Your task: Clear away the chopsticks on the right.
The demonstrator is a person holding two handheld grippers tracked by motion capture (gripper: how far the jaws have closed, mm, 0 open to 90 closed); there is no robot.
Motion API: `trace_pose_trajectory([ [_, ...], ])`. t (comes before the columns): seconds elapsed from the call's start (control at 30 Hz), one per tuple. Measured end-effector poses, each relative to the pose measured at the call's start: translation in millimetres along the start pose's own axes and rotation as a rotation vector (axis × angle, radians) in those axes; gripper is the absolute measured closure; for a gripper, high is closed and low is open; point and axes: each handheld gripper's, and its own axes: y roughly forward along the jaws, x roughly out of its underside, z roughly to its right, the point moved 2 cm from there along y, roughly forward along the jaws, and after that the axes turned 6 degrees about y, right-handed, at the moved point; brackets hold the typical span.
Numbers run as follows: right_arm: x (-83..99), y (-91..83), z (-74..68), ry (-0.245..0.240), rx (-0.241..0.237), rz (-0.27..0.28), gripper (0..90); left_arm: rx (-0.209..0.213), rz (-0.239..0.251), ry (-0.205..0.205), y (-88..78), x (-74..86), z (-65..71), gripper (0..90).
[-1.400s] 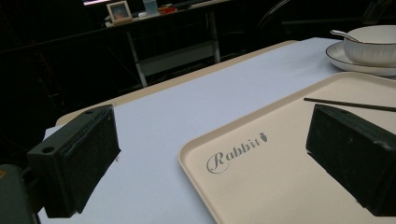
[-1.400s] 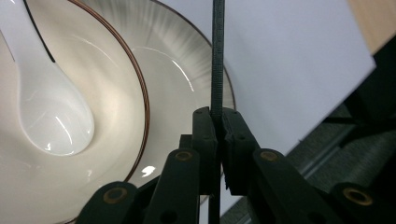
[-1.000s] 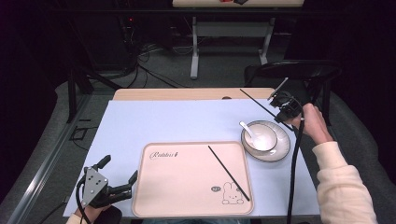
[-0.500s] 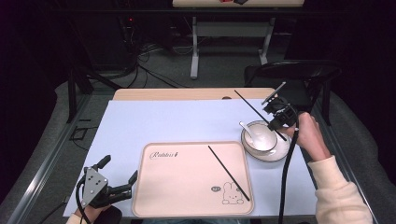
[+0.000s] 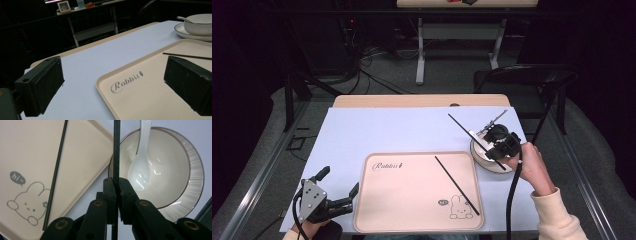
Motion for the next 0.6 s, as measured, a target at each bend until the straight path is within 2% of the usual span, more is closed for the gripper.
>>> trace_pose_trajectory([
  [0.17, 6.5, 3.9, -11.7, 0.008, -0.020, -0.005, 85.2, -0.001, 0.001, 0.001, 0.1, -0.1, 0.2, 2.5],
  [0.3, 11.2, 9.7, -24.5, 0.007, -0.034, -0.029, 85.2, -0.002, 0.001, 0.004, 0.1, -0.2, 0.4, 2.4],
  [0.6, 19.0, 31.3, -54.7, 0.013, -0.062, -0.080, 85.2, -0.004, 0.006, 0.004, -0.5, -0.1, 0.6, 2.4],
])
